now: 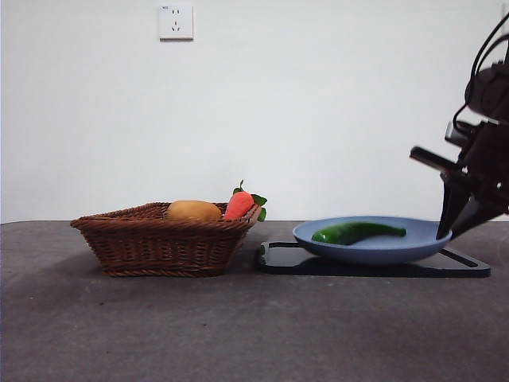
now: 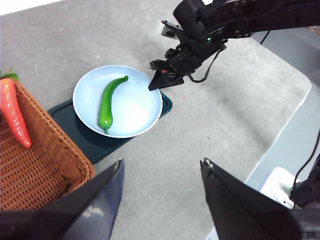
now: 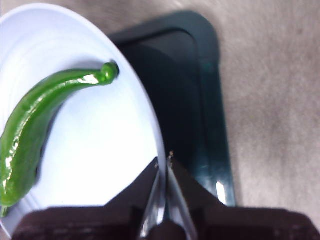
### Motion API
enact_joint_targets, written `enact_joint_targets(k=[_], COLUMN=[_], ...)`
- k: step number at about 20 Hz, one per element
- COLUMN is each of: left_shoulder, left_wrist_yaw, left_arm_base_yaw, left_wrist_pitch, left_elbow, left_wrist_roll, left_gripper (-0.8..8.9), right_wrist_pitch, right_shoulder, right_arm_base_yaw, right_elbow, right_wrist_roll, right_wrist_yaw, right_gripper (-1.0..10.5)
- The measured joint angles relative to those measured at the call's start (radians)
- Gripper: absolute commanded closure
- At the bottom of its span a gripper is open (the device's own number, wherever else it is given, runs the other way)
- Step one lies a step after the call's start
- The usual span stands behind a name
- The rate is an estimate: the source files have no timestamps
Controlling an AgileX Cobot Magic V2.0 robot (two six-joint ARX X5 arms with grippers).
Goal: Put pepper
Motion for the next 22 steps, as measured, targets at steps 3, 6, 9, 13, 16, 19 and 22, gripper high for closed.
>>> enact_joint_targets(k=[3,6,9,13,16,19,22], left_shoulder=[0.000,0.000,0.000,0.000,0.000,0.000,0.000], left_wrist_yaw=[-0.001,-0.003,-0.003,-0.003,-0.004,-0.056,-0.067], left_arm_base_yaw=[0.000,0.000,0.000,0.000,0.000,0.000,0.000], left_wrist_pitch=[-0.002,-0.002,-0.003,-0.008,-0.008,-0.026,-0.047], left_elbow=[0.000,0.000,0.000,0.000,0.000,0.000,0.000], left_wrist_roll=[0.000,0.000,0.000,0.000,0.006,0.025,0.045], left_gripper=[5.42,5.42,5.42,5.42,5.42,5.42,5.42], right_wrist_pitch=[0.005,0.006,0.003,-0.056,-0.127,-0.259,-0.420], right_shoulder=[0.019,0.019,0.019,-0.052,-0.231,-0.419,-0.610], right_arm_base_yaw=[0.000,0.000,0.000,0.000,0.002,0.040,0.116], right_elbow=[0.000,0.002,0.002,0.002,0.003,0.004,0.004], right_wrist_roll=[0.010,0.010,0.010,-0.007,-0.037,-0.082,-0.131], right_wrist_yaw=[-0.005,-0.010,-0.011,-0.010,-0.012,-0.034,-0.038], right_gripper=[9.4,8.9,7.6,7.5,7.5,7.5,7.5])
